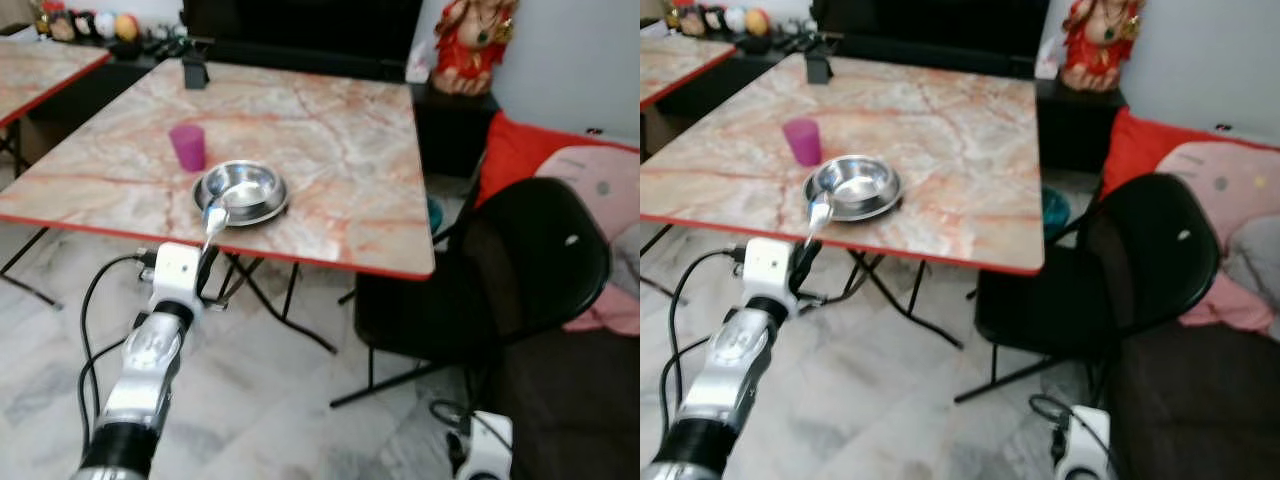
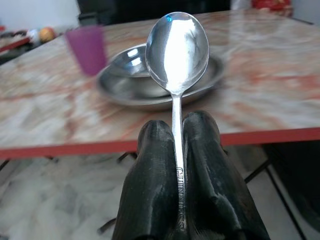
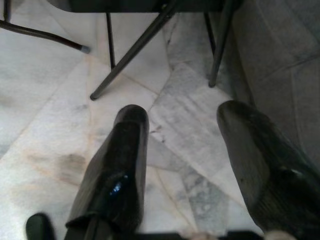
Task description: Setting the table
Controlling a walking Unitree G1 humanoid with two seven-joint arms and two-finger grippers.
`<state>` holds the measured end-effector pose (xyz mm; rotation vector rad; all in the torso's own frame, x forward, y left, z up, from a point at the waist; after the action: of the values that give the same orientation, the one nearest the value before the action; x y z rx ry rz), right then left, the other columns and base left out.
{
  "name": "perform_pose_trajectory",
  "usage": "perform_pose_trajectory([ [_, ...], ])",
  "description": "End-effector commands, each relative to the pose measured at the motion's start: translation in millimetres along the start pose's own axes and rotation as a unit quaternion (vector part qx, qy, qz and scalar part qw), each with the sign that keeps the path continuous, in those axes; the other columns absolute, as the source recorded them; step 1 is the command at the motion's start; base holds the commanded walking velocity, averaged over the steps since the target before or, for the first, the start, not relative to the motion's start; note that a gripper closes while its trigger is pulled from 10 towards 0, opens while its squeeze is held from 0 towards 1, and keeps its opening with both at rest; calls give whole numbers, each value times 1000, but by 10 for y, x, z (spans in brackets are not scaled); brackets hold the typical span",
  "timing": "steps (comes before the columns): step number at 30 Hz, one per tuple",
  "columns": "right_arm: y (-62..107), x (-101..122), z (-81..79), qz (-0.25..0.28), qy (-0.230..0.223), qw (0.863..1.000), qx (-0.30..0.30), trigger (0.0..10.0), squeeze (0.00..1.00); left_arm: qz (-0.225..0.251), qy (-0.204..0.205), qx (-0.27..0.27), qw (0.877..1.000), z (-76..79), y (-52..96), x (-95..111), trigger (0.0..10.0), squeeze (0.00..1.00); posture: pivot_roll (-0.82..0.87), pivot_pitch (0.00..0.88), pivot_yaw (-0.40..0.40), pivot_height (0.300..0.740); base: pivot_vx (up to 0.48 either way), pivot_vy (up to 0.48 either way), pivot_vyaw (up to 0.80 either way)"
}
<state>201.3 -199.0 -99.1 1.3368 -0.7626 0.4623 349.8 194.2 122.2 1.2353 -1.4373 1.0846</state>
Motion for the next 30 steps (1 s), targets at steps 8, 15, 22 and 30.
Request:
perform_pose_trajectory([
  [8,-11,50,121,10,-3,1000,-18,10000,0,21,25,-34,999,154,-35,99,10000,0,25,0,-38,740,0,-45,0],
  [15,-19,80,111,15,-5,1000,-18,10000,0,24,34,-28,999,123,-35,116,10000,0,27,0,-40,740,0,0,0],
  [22,-23,99,109,18,-7,1000,-17,10000,0,28,32,-8,999,61,-55,146,10000,0,22,0,-41,740,0,0,0],
  [30,-22,89,100,16,-5,1000,-14,10000,0,26,31,3,999,17,-50,135,10000,0,24,0,-41,740,122,0,0],
])
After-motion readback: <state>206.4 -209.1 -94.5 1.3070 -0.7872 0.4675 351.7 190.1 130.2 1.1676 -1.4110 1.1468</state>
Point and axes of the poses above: a point about 5 cm out from each wrist's last joint towards the gripper, its own y axis pointing back from the gripper into the wrist, its own x axis along the axis of the wrist's last joint, z = x × y, the point moved 3 cm from there along -y, pointing out of the wrist towards the gripper, and after that the axes turned 1 degree about y, right-handed, at the moved point
